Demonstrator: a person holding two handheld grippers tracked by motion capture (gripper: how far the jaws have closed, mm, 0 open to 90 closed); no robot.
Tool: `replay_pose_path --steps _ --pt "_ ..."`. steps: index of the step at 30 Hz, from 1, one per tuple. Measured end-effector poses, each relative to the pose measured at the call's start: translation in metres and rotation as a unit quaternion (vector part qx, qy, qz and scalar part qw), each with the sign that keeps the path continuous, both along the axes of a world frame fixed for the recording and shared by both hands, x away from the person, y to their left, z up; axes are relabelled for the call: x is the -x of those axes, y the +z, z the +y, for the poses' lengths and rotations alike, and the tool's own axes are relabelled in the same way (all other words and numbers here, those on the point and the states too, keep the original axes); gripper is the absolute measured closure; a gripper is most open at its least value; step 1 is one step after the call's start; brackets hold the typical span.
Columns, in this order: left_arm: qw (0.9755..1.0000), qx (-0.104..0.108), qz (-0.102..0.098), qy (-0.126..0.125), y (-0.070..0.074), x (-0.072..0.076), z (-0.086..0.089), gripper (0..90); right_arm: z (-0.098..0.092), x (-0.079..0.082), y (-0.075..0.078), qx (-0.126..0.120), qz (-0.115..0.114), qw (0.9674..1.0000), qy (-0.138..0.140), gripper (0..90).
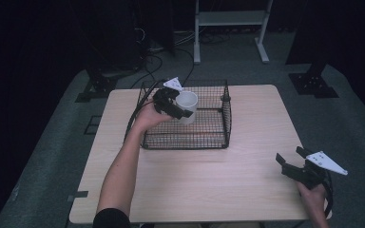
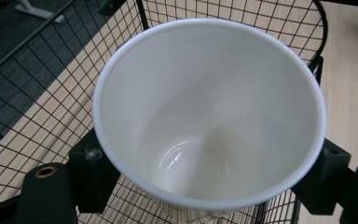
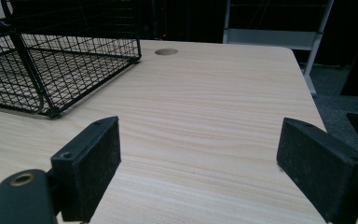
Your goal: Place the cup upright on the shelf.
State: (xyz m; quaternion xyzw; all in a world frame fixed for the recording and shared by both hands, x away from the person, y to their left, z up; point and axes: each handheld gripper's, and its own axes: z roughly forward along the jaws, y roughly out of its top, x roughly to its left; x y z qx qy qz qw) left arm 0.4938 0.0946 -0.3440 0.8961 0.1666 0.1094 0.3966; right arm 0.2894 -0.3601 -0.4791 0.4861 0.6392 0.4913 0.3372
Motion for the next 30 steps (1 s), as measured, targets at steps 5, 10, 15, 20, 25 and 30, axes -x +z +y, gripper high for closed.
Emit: replay_pose_path --steps 5,10,15,20,25,30 --pt "0.9999 -0.012 0.008 -0.003 -0.01 -0.004 -0.007 21.3 0.0 0.0 0.0 0.0 0.0 1.0 0.0 12.8" --pt "0.9999 -0.012 0.01 -0.003 -0.015 -0.007 -0.01 21.3 0.0 0.0 0.0 0.001 0.0 1.0 0.0 12.8" --pt "0.9996 -0.021 0.019 0.003 -0.021 -0.011 -0.011 21.3 0.0 0.0 0.0 0.002 0.0 1.0 0.001 12.8" --pt "0.9994 -0.021 0.025 0.002 -0.025 -0.014 -0.011 21.3 0.0 0.0 0.0 0.002 0.0 1.0 0.002 12.8" --pt "0.999 -0.026 0.036 0.009 -0.032 -0.02 -0.01 21.3 0.0 0.0 0.0 0.001 0.0 1.0 0.001 12.8" --pt "0.9981 -0.038 0.047 0.01 -0.038 -0.022 -0.012 21.3 0.0 0.0 0.0 0.001 0.0 1.0 0.001 12.8"
